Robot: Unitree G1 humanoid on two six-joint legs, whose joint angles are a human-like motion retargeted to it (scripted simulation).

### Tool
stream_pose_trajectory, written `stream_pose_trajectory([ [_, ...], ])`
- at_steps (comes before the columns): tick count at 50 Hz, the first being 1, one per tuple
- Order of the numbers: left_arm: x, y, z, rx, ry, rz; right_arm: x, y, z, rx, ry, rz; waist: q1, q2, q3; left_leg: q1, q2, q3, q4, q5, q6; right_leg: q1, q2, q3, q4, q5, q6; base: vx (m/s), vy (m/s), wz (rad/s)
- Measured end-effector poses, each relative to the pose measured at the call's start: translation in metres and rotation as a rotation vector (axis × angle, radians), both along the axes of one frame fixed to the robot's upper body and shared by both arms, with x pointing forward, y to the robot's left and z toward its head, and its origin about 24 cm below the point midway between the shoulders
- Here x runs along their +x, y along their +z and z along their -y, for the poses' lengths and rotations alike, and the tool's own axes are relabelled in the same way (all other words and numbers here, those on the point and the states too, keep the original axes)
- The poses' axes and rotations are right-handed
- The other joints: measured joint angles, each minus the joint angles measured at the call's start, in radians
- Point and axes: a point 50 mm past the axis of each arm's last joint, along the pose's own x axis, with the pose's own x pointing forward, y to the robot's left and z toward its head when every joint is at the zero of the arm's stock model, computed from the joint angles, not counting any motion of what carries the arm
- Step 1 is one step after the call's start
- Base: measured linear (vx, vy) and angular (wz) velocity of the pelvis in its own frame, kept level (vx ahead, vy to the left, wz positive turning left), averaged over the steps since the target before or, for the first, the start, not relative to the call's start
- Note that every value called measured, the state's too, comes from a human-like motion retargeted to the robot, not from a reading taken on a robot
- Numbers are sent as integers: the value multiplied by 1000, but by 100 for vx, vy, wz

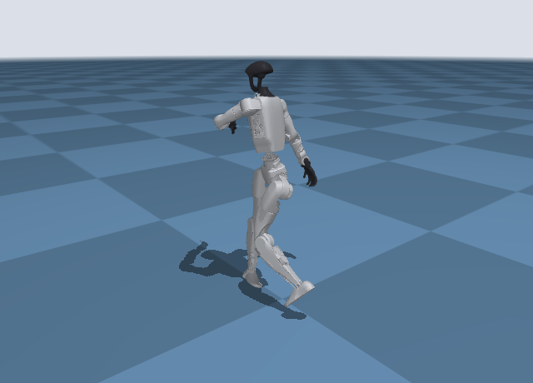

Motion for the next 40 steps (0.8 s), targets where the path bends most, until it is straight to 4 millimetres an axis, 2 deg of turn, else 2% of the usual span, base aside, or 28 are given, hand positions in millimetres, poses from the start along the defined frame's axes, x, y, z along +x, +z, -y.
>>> stream_pose_trajectory([
  [2,30,-57,-58,93,265,-152,100,3,2,-23,263,185,87,-19,-74,-108,-182,129,12,-85,79,8,-47,0,0,28,0,15,-44,-13],
  [3,41,-88,-94,129,431,-233,148,12,-2,-50,434,246,132,-44,-110,-149,-251,196,-31,-100,112,24,-68,0,0,52,0,19,-48,-13],
  [5,49,-143,-184,181,825,-350,232,42,-13,-153,818,295,223,-109,-169,-190,-333,303,-200,-85,152,65,-90,0,-1,103,0,19,-53,-38],
  [7,36,-174,-286,175,1276,-398,299,85,-22,-321,1157,272,317,-166,-203,-170,-334,326,-460,-19,134,99,-59,0,-5,146,0,15,-56,-83],
  [8,20,-181,-336,143,1507,-410,327,110,-25,-418,1289,246,371,-192,-211,-146,-334,330,-596,21,121,124,-40,0,-5,175,0,73,-72,-835],
  [9,-12,-192,-386,42,1814,-406,353,139,-29,-541,1380,224,697,-275,-137,17,-176,701,-768,-45,117,170,-167,-563,19,147,187,161,-55,-1919],
  [10,-68,-206,-435,-60,2185,-379,378,169,-36,-680,1444,208,1157,-387,-20,250,60,1256,-958,-163,117,226,-367,-1408,53,91,467,175,-34,-1939],
  [11,-90,-200,-462,-237,2368,-419,397,203,-39,-765,1445,283,1223,-369,-4,273,90,1302,-1049,-138,85,277,-352,-1426,41,76,469,141,4,-1226],
  [13,-134,-184,-508,-642,2636,-449,427,274,-47,-934,1437,410,1311,-335,19,302,145,1414,-1192,-103,22,374,-317,-1431,17,59,454,74,12,-111],
  [15,-171,-161,-542,-1013,2751,-408,445,345,-62,-1103,1428,529,1347,-312,26,306,186,1553,-1279,-94,-37,455,-284,-1436,1,38,436,76,15,-10],
  [17,-203,-131,-569,-1149,2797,-297,449,402,-83,-1285,1471,619,1347,-307,11,300,205,1691,-1324,-104,-73,516,-254,-1457,-4,17,433,78,15,70],
  [18,-221,-115,-581,-1154,2816,-225,448,428,-98,-1382,1514,668,1334,-307,4,302,210,1749,-1339,-105,-82,544,-238,-1468,-3,9,435,79,15,106],
  [20,-257,-80,-599,-1010,2872,-62,438,467,-134,-1550,1631,789,1298,-313,-12,314,215,1818,-1344,-91,-80,593,-207,-1490,8,8,444,80,14,124],
  [22,-290,-53,-608,-738,2947,54,419,485,-177,-1630,1804,964,1265,-322,-21,352,215,1812,-1343,-41,-55,629,-181,-1501,53,48,463,81,13,120],
  [23,-304,-44,-609,-606,2982,72,406,487,-199,-1633,1915,1064,1253,-324,-21,379,218,1792,-1341,-16,-41,638,-170,-1504,98,81,474,78,15,95],
  [25,-327,-42,-609,-366,3063,3,373,480,-246,-1587,2208,1227,1258,-314,-37,418,253,1744,-1317,8,-10,551,-144,-1524,360,121,500,70,13,56],
  [26,-332,-48,-607,-301,3096,-56,355,477,-265,-1583,2334,1289,1273,-333,-66,389,269,1721,-1299,13,5,407,-137,-1546,580,144,514,56,0,35],
  [27,-335,-54,-605,-251,3121,-113,336,474,-282,1516,-2340,-1296,1285,-353,-88,361,281,1696,-1277,14,17,275,-138,-1569,777,167,524,48,-8,54],
  [28,-334,-63,-603,234,-3129,162,317,474,-294,1436,-2282,-1293,1293,-371,-97,337,284,1669,-1249,4,20,165,-152,-1597,929,192,524,49,7,102],
  [29,-329,-76,-599,-212,3123,-221,301,473,-303,1364,-2235,-1300,1293,-380,-99,324,269,1635,-1221,-16,27,83,-178,-1603,1047,173,524,51,27,154],
  [30,-324,-91,-594,-189,3109,-283,286,472,-310,1295,-2195,-1311,1291,-383,-97,317,245,1597,-1192,-40,36,15,-210,-1598,1149,132,524,52,43,208],
  [32,-305,-129,-578,-120,3023,-444,267,464,-319,1146,-2160,-1375,1274,-361,-93,328,207,1500,-1160,-70,40,-67,-251,-1600,1258,40,477,50,38,254],
  [34,-288,-170,-555,-41,2892,-615,261,452,-325,976,-2174,-1486,1253,-329,-103,349,187,1388,-1152,-83,32,-123,-263,-1614,1305,-9,413,46,21,294],
  [35,-280,-190,-540,-3,2818,-700,262,444,-327,886,-2194,-1551,1240,-313,-112,360,177,1325,-1152,-85,28,-147,-258,-1614,1318,-25,391,44,14,333],
  [37,-274,-226,-510,86,2679,-860,272,423,-330,736,-2266,-1681,1218,-290,-132,390,157,1187,-1167,-81,15,-189,-198,-1566,1326,-71,388,43,9,362],
  [40,-278,-270,-464,255,2502,-1044,294,385,-334,647,-2412,-1797,1208,-272,-144,457,126,972,-1211,-60,-4,-235,-132,-1505,1339,-155,394,40,5,392],
])
